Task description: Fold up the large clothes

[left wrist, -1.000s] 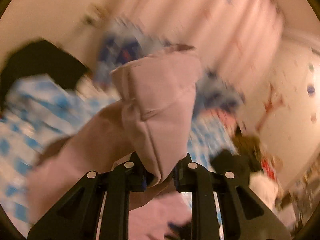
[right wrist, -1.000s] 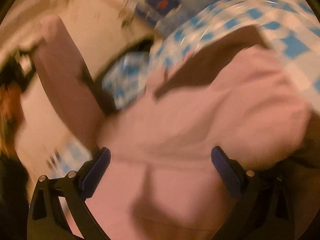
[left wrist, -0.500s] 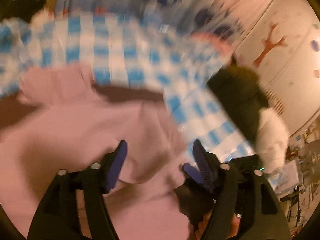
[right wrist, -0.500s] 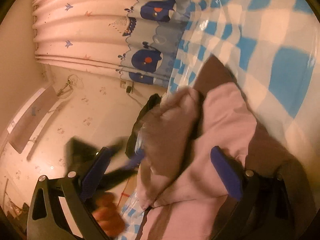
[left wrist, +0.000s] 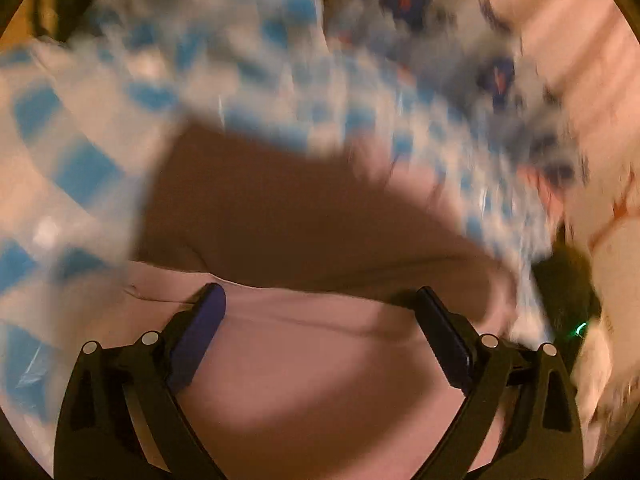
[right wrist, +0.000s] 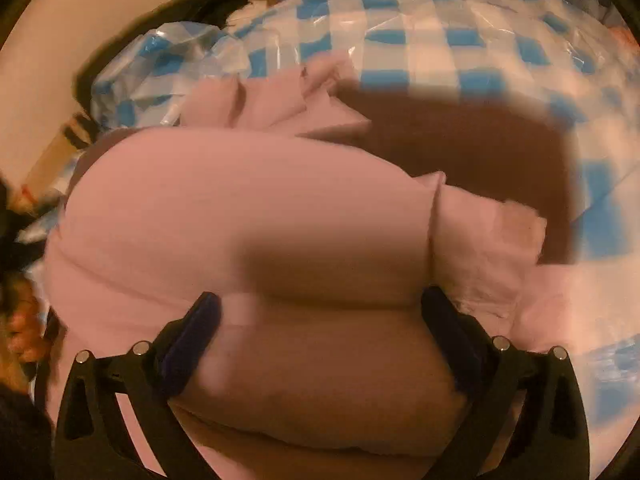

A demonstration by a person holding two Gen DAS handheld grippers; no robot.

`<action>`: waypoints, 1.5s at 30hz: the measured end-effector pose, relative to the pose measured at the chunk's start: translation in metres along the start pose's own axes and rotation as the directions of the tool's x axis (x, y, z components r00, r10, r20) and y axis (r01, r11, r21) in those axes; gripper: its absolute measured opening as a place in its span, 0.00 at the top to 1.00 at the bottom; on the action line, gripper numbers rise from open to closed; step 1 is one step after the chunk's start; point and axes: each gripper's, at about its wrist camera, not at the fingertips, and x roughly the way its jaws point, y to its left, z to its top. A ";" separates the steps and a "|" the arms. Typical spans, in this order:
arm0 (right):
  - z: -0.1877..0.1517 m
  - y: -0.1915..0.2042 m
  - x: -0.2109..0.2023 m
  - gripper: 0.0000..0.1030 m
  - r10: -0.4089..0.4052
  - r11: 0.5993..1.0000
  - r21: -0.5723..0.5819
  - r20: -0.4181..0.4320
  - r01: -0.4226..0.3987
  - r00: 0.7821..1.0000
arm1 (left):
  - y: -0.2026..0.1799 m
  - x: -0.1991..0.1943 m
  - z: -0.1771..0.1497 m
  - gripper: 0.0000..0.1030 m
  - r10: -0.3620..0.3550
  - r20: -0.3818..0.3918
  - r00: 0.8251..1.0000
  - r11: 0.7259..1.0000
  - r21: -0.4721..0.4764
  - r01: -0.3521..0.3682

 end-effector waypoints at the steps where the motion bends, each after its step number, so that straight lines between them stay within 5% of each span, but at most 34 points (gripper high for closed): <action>1: -0.006 0.010 -0.003 0.07 -0.053 0.997 -0.048 -0.008 0.053 0.999 | -0.007 0.002 -0.004 0.11 0.063 -0.001 0.998 0.996 0.057 -0.063; 3: -0.001 0.022 -0.014 0.07 -0.106 0.991 -0.085 -0.043 0.102 0.993 | -0.025 -0.014 -0.001 0.11 0.137 0.026 0.990 0.984 0.107 -0.139; 5: 0.013 0.033 -0.046 0.07 -0.111 0.986 -0.122 0.050 0.116 0.993 | -0.045 -0.046 0.010 0.11 0.045 0.125 0.991 0.988 0.144 -0.063; 8: 0.039 0.037 -0.065 0.07 -0.153 0.980 -0.102 0.166 0.172 0.974 | -0.073 -0.072 0.033 0.11 0.033 0.240 0.970 0.973 0.216 -0.087; 10: 0.055 0.033 -0.044 0.07 -0.175 0.980 -0.077 0.116 0.185 0.978 | -0.073 -0.058 0.048 0.11 0.033 0.212 0.977 0.978 0.193 -0.075; 13: 0.043 0.010 0.028 0.05 -0.267 0.960 -0.101 -0.050 0.261 0.963 | -0.050 0.005 0.057 0.11 0.069 0.023 0.997 0.993 0.095 -0.071; 14: 0.039 0.003 0.037 0.05 -0.237 0.970 -0.069 -0.044 0.234 0.971 | -0.042 0.030 0.050 0.11 0.079 -0.026 0.997 0.992 0.099 -0.076; 17: 0.042 0.008 0.038 0.05 -0.273 0.960 -0.069 -0.039 0.270 0.961 | -0.052 0.061 0.033 0.10 0.251 -0.028 0.968 0.949 0.206 -0.240; 20: 0.045 0.007 0.028 0.06 -0.241 0.968 -0.087 -0.084 0.233 0.967 | -0.055 0.047 0.036 0.10 0.262 -0.059 0.963 0.946 0.212 -0.244; 24: 0.026 0.011 -0.043 0.06 -0.159 0.979 -0.116 0.064 0.165 0.985 | -0.059 -0.021 0.024 0.11 0.170 0.032 0.985 0.960 0.220 -0.173; 26: 0.007 0.016 -0.059 0.06 -0.162 0.971 -0.169 0.073 0.172 0.984 | -0.053 -0.046 0.010 0.11 0.147 0.058 0.987 0.961 0.229 -0.156; 32: -0.026 -0.013 -0.017 0.05 -0.149 0.979 -0.143 -0.010 0.146 0.989 | -0.011 -0.010 -0.019 0.10 0.191 -0.008 0.982 0.958 0.220 -0.185; 36: -0.012 0.001 -0.028 0.05 -0.193 0.972 -0.144 -0.036 0.186 0.980 | -0.026 -0.024 -0.009 0.10 0.204 0.027 0.979 0.954 0.217 -0.205; 38: 0.003 0.005 -0.053 0.05 -0.179 0.971 -0.151 0.072 0.188 0.981 | -0.034 -0.047 0.004 0.10 0.123 0.095 0.988 0.967 0.211 -0.141; 41: 0.039 0.001 -0.058 0.05 -0.197 0.973 -0.099 0.133 0.211 0.971 | -0.046 -0.059 0.031 0.10 0.146 0.208 0.967 0.955 0.225 -0.192; 45: 0.054 -0.026 0.014 0.05 -0.251 0.967 -0.046 -0.003 0.250 0.968 | -0.013 -0.004 0.043 0.10 0.154 0.070 0.986 0.981 0.106 -0.161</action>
